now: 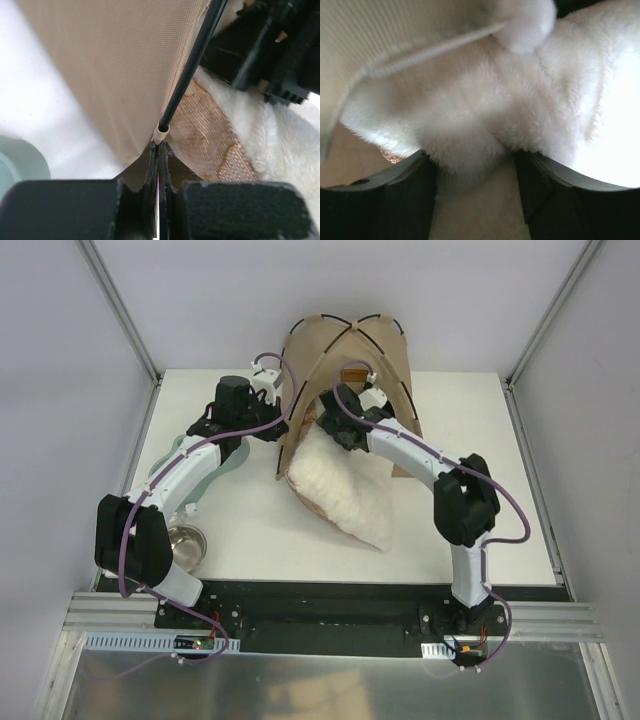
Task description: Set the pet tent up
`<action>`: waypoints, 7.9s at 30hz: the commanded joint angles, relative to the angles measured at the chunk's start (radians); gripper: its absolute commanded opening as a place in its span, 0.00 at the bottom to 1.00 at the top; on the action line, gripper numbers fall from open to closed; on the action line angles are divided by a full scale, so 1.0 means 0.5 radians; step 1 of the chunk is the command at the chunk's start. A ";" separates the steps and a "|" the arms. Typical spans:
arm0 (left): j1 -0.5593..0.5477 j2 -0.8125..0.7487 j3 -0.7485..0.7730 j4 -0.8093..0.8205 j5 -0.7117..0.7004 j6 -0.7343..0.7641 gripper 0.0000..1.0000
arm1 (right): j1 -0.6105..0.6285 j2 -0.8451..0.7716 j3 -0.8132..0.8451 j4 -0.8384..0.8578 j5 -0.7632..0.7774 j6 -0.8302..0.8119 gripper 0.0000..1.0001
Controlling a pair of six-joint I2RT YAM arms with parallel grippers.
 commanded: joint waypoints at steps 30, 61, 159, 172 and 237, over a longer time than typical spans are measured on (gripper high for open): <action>0.013 -0.007 0.032 0.038 0.053 -0.028 0.00 | 0.041 -1.324 -1.560 0.108 -0.084 -0.532 0.98; 0.010 -0.029 0.035 -0.063 0.179 -0.062 0.00 | 0.022 -0.398 -0.355 -0.013 0.882 -1.174 0.00; 0.031 -0.041 0.243 -0.251 0.139 -0.160 0.41 | -0.067 -0.753 -1.002 1.264 -0.001 -1.543 0.75; 0.212 -0.654 -0.085 -0.355 -0.090 -0.224 0.78 | -0.064 -1.413 -1.018 0.491 -0.584 -1.469 0.85; 0.636 -0.573 0.034 -1.444 -1.383 -0.912 0.00 | -0.272 -1.395 -0.837 0.285 -0.462 -1.196 0.83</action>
